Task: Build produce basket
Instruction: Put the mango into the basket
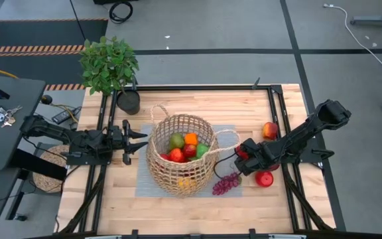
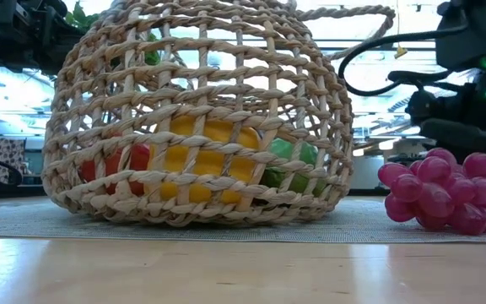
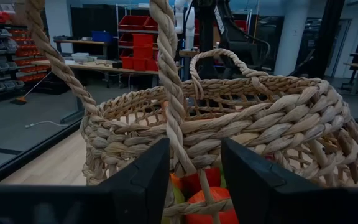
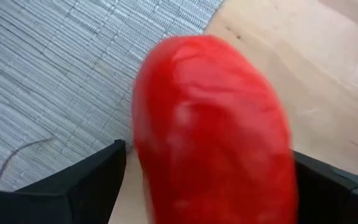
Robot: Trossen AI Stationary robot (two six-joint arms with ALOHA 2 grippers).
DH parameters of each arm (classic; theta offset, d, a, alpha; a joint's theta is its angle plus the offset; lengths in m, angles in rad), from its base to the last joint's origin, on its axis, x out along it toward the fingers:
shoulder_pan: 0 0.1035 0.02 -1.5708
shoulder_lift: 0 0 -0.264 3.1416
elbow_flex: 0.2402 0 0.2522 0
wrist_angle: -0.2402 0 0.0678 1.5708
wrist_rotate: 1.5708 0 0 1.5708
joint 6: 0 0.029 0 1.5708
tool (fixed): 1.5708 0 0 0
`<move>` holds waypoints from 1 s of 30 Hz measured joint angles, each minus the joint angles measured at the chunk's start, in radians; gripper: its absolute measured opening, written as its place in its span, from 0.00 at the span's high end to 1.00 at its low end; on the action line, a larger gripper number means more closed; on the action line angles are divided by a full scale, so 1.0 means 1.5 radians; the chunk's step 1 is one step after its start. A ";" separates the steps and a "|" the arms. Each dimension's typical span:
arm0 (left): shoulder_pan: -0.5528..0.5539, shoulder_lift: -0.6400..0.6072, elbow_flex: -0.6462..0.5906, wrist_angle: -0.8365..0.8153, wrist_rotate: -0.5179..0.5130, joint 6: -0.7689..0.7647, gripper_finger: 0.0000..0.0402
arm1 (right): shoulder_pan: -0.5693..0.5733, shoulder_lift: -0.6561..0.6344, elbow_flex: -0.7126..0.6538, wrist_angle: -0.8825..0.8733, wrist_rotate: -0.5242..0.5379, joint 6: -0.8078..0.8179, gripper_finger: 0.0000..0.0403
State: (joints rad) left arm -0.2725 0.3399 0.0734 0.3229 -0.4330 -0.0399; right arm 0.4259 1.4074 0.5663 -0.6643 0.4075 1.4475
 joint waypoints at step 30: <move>0.000 0.000 0.000 0.000 0.000 0.000 0.62 | 0.025 -0.002 0.138 -0.038 -0.107 -0.155 0.36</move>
State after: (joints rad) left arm -0.2724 0.3397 0.0734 0.3233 -0.4332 -0.0399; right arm 0.4640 1.4044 0.7729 -0.7210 0.2465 1.2147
